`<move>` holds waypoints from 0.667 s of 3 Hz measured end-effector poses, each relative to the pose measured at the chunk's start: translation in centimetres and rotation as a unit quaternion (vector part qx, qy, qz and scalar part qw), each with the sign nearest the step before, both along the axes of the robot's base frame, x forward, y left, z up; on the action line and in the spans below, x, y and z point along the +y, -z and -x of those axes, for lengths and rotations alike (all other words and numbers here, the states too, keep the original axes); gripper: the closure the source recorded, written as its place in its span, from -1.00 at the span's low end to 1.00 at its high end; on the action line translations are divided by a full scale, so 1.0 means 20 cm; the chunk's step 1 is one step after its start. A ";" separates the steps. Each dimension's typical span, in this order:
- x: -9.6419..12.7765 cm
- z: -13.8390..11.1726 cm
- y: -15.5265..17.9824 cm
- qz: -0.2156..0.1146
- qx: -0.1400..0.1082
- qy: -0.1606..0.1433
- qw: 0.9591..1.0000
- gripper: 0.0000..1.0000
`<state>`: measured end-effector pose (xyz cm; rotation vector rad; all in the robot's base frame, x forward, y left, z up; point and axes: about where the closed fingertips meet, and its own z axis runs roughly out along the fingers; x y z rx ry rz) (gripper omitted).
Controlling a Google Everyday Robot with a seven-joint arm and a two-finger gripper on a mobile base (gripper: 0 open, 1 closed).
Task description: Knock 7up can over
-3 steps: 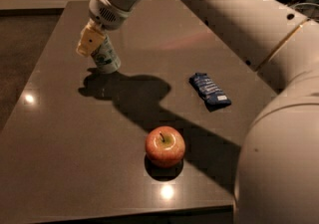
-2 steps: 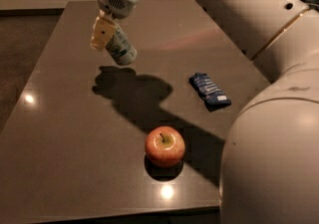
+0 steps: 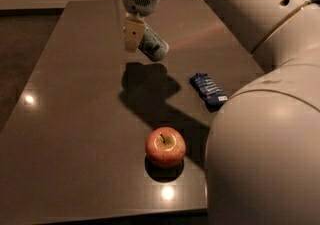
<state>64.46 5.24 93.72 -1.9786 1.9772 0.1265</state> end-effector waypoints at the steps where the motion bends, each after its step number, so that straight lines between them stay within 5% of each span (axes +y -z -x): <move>1: -0.12 -0.01 0.09 0.038 0.001 -0.007 0.999 0.70; 2: -0.16 0.01 0.18 0.062 0.004 -0.021 0.998 0.25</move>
Offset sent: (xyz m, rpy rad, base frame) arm -0.0132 -0.0490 -0.0535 -0.1977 0.0310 0.0756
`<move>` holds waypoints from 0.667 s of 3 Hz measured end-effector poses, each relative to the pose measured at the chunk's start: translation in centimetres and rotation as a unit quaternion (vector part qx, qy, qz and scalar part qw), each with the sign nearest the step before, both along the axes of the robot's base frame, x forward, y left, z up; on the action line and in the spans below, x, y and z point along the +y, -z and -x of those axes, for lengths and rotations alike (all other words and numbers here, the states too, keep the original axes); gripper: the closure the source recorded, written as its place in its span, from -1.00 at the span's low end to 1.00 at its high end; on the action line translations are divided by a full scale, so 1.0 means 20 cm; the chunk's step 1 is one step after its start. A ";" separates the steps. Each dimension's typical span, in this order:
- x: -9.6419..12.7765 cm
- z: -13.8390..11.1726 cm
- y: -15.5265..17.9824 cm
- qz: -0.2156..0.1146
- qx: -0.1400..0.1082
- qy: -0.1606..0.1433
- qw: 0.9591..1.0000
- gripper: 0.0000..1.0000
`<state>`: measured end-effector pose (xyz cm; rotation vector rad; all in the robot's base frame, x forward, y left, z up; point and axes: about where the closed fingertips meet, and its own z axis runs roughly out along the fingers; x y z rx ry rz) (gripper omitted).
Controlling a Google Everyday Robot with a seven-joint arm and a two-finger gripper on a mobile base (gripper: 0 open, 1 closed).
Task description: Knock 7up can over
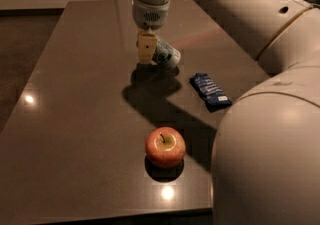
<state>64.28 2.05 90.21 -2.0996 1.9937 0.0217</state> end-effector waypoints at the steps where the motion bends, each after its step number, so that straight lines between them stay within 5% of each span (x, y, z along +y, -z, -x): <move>1: 0.01 0.04 0.10 0.021 0.008 -0.020 1.000 -0.38; 2: 0.03 0.06 0.16 0.028 0.012 -0.030 0.999 -1.00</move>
Offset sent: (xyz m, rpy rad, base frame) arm -0.0230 0.0020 -0.0377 -0.0889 0.0494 0.0832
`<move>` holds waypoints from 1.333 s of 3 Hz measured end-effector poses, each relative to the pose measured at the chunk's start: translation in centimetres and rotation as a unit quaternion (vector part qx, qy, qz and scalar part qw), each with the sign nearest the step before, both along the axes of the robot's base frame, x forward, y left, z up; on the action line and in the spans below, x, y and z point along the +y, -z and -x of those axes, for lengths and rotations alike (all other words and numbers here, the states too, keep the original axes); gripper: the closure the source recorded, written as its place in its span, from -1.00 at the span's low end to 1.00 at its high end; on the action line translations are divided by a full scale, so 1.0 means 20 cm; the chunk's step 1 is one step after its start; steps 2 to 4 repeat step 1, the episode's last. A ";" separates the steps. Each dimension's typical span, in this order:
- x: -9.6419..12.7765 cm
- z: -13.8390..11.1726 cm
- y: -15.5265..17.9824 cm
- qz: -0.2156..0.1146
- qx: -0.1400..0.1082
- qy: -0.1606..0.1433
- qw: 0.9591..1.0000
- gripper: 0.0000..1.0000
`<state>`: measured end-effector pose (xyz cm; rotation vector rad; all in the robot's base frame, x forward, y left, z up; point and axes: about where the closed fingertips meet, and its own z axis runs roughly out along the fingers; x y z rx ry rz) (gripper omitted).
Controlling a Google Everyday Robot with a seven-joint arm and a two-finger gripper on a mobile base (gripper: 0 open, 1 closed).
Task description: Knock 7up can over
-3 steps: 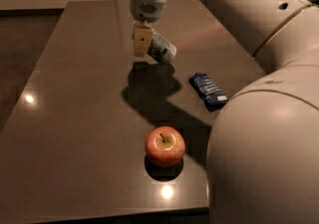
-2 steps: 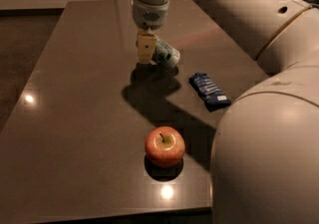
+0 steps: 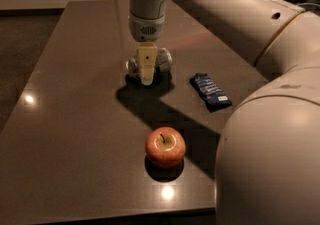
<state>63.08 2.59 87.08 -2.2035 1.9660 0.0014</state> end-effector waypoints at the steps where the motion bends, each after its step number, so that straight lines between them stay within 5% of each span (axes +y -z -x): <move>1: 0.00 0.00 0.00 0.000 0.000 0.000 1.000 -1.00; 4: 0.00 0.00 0.00 0.000 0.000 0.000 1.000 -1.00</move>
Offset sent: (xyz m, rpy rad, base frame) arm 0.0000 0.0000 0.0000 0.0000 0.0000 0.0000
